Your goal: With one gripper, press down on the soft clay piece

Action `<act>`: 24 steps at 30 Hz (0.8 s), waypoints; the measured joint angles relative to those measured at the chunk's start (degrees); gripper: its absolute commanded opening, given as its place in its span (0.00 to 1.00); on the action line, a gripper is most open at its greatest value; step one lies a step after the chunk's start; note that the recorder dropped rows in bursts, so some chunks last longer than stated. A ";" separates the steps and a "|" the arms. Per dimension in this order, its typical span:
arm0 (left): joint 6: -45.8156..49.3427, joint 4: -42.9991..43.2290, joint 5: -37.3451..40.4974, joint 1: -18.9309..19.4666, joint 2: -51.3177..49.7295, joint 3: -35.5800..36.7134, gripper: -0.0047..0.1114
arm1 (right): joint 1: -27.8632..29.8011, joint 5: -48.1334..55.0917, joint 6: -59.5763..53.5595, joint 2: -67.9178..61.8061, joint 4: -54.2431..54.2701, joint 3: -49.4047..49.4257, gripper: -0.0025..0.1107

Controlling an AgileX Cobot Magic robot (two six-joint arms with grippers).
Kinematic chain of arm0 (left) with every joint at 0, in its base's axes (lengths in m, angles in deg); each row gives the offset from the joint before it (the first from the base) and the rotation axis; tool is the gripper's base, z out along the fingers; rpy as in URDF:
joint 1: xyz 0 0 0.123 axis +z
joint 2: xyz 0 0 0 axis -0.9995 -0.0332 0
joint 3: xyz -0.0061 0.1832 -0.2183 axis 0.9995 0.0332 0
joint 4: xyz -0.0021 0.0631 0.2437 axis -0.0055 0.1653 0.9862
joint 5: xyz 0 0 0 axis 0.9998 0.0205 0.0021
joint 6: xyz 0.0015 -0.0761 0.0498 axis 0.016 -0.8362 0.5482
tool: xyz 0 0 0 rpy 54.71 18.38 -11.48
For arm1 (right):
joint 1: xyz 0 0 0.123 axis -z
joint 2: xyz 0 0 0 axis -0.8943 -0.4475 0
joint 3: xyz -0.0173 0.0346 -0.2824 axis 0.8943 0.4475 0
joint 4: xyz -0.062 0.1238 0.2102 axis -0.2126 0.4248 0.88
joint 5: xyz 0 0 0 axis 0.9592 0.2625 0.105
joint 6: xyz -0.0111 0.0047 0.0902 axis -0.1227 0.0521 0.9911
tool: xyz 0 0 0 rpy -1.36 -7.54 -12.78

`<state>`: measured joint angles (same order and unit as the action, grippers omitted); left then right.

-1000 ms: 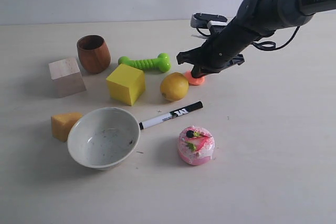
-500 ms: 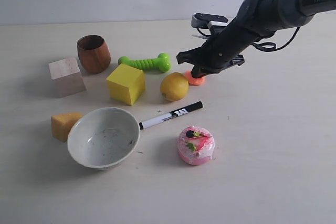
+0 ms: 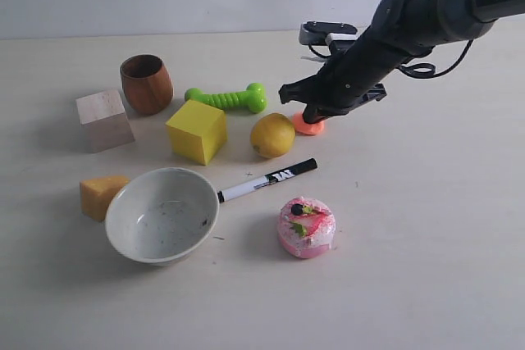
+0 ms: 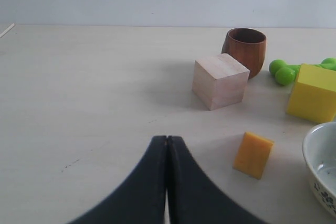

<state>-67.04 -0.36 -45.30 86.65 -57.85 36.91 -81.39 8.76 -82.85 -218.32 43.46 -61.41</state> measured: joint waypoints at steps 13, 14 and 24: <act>0.00 0.00 0.00 0.00 0.00 0.00 0.04 | 0.00 -1.68 -0.53 -0.06 -0.33 0.00 0.02; 0.00 0.00 0.00 0.00 0.00 0.00 0.04 | 0.00 -1.66 -0.53 -0.30 -0.33 0.00 0.02; 0.00 0.00 0.00 0.00 0.00 0.00 0.04 | 0.11 -1.66 -0.53 -0.42 0.71 0.00 0.13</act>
<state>-67.04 -0.36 -45.30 86.65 -57.85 36.91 -81.28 7.10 -83.39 -218.74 44.17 -61.41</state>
